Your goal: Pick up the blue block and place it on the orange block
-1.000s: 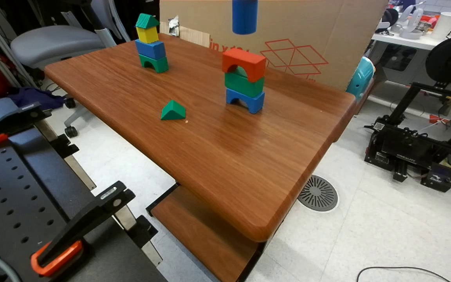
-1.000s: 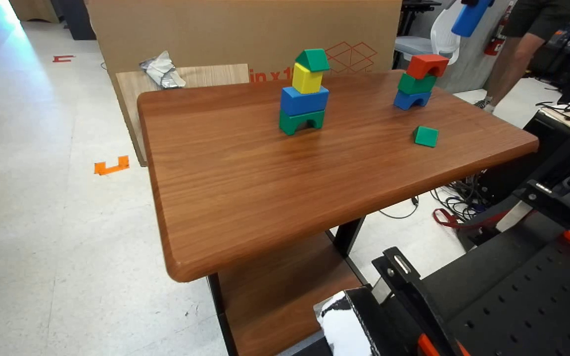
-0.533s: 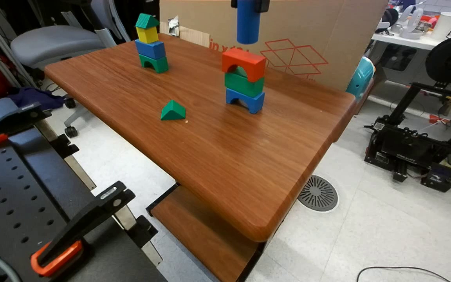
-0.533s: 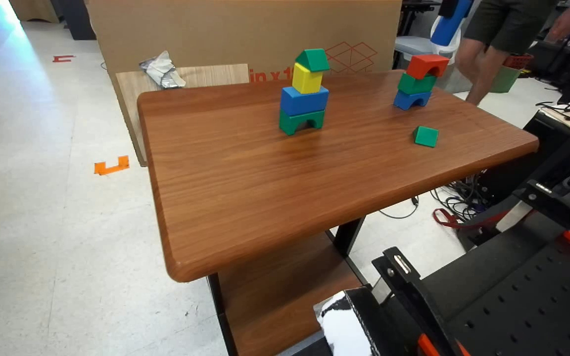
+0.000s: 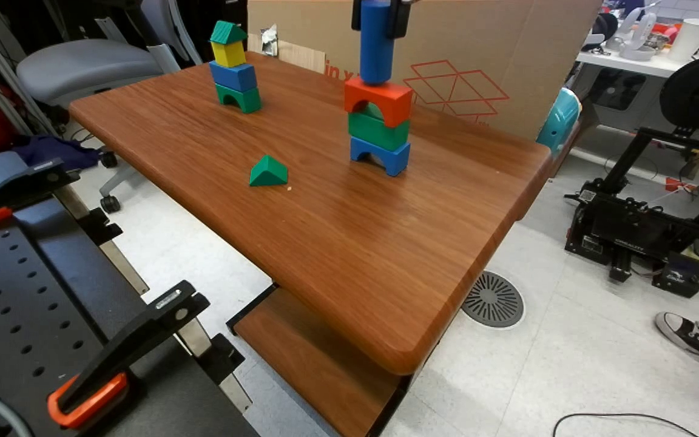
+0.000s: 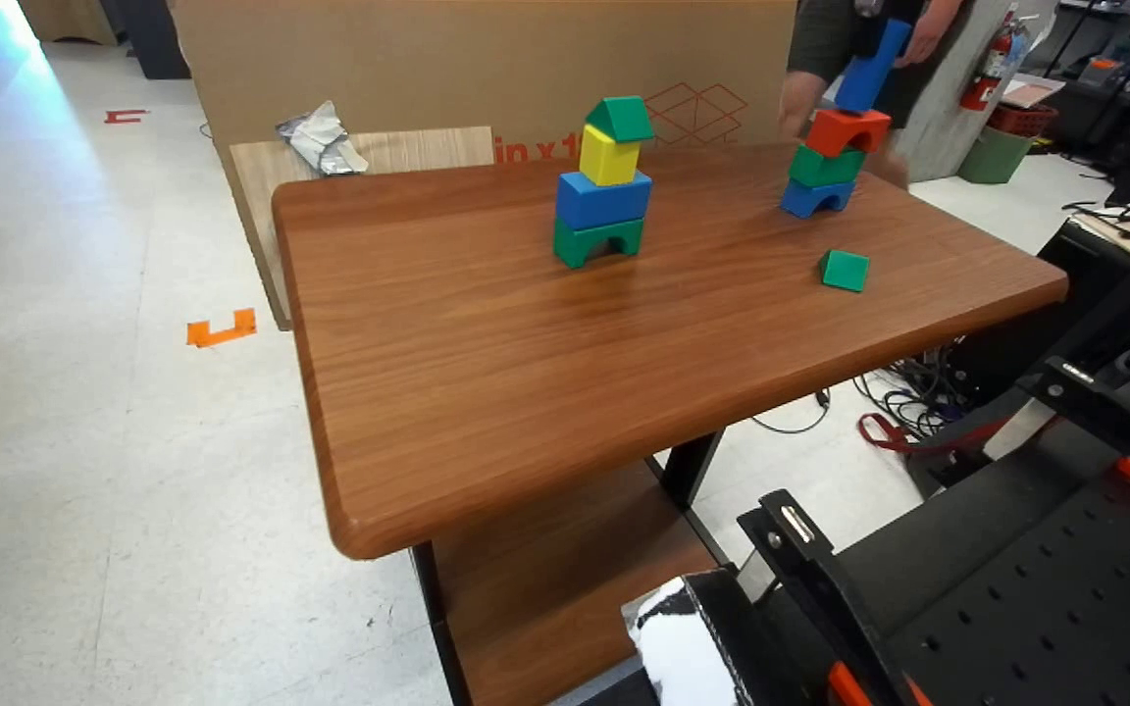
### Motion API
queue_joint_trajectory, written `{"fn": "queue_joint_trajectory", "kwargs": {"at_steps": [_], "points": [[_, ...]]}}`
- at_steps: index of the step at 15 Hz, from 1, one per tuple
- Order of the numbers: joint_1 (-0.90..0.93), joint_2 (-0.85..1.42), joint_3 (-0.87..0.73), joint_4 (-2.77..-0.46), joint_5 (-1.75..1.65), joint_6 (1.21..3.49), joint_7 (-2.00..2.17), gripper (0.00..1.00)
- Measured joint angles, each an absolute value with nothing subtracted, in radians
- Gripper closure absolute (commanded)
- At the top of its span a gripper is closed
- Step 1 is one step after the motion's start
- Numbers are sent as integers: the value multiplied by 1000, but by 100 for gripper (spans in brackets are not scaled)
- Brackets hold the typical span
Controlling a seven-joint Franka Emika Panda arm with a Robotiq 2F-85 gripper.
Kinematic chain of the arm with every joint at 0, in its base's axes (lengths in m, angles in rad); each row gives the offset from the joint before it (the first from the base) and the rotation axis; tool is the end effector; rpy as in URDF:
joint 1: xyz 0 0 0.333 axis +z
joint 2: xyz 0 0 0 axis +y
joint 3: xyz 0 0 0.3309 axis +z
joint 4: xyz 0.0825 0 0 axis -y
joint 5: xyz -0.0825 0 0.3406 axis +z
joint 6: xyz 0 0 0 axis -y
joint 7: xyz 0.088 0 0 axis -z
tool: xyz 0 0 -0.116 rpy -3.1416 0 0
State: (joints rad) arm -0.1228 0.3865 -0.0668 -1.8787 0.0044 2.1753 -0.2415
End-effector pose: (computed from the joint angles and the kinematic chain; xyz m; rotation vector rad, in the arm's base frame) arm 0.5828 -0.1087 0.3309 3.1349 0.0831 -0.1438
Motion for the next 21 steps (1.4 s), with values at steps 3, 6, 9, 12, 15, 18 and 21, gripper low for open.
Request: {"fn": "queue_joint_trajectory", "kwargs": {"at_steps": [3, 6, 9, 12, 15, 18, 21], "points": [[-123, 391, -67, -1877, 4, 2173, -239, 92], [-123, 401, -67, -1867, 4, 2166, -231, 92], [-123, 411, -67, -1850, 4, 2140, -225, 41], [-123, 421, -67, -1835, 4, 2122, -215, 19], [-123, 424, -67, -1829, 4, 2119, -205, 1], [-123, 418, -67, -1829, 3, 2119, -205, 0], [-119, 378, -67, -1858, -16, 2122, -206, 0]]}}
